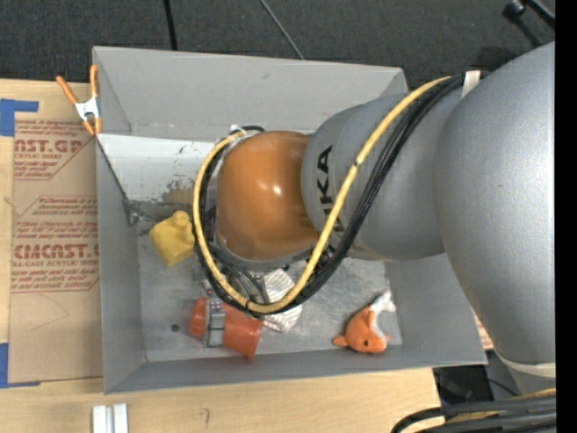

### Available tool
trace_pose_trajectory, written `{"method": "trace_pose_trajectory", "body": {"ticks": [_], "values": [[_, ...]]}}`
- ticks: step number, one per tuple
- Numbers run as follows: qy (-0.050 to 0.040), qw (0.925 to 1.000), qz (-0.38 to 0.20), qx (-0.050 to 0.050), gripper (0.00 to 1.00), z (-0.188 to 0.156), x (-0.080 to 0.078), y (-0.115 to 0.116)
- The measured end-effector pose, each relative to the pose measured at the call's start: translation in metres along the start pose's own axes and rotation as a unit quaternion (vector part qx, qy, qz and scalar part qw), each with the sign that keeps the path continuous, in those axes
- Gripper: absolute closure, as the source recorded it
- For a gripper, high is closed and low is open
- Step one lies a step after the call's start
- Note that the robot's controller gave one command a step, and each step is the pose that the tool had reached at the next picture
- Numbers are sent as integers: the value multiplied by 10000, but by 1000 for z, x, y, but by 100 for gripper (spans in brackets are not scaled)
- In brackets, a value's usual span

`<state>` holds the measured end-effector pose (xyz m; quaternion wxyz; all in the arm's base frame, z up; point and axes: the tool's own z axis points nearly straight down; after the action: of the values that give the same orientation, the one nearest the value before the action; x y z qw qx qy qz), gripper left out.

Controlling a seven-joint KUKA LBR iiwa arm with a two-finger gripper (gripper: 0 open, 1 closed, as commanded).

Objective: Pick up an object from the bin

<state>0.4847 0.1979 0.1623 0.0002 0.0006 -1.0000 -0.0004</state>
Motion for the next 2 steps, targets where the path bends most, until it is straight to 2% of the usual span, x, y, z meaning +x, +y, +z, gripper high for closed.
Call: {"method": "trace_pose_trajectory", "body": {"ticks": [1, 2], "values": [[-20, 9996, 287, -8, 0, 79, -1, -38], [-86, 9997, 239, -24, 0, 115, -6, -48]]}}
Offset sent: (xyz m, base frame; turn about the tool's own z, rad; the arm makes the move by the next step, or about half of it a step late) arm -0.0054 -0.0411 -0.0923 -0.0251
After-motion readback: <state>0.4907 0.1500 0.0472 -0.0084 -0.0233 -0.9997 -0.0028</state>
